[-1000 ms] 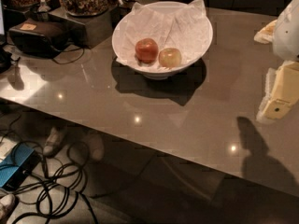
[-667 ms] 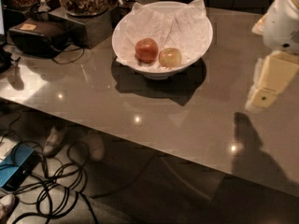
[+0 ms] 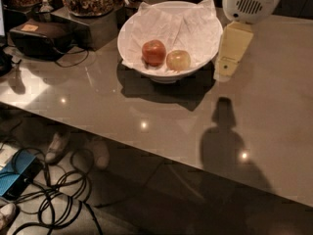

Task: Pick apple from white bowl

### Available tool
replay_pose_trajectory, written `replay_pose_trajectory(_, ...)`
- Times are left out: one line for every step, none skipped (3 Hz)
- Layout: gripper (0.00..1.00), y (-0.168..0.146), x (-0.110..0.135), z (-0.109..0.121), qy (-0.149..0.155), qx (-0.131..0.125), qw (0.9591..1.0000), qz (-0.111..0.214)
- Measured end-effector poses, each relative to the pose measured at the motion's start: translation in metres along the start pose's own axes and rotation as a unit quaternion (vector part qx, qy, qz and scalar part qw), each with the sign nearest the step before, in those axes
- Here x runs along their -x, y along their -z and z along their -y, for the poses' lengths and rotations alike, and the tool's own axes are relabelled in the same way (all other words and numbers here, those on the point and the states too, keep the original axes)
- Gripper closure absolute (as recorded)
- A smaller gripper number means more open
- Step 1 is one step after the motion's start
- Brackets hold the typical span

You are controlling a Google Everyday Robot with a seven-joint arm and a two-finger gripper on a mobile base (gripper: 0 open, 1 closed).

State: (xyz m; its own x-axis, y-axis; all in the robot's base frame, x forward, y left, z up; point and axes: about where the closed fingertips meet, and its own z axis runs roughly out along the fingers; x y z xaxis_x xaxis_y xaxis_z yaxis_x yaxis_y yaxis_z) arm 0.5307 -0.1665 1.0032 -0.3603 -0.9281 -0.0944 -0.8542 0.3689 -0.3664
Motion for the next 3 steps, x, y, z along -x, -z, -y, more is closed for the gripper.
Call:
replay_pose_trajectory(0.00, 0.002, 0.005, 0.004, 0.002, -0.011, 0.9999, 0.004)
replay_pose_trajectory(0.00, -0.014, 0.062, 0.025, 0.004, -0.025, 0.9997, -0.004)
replay_pose_trajectory(0.00, -0.016, 0.065, 0.028, 0.004, -0.028, 0.9996, 0.006)
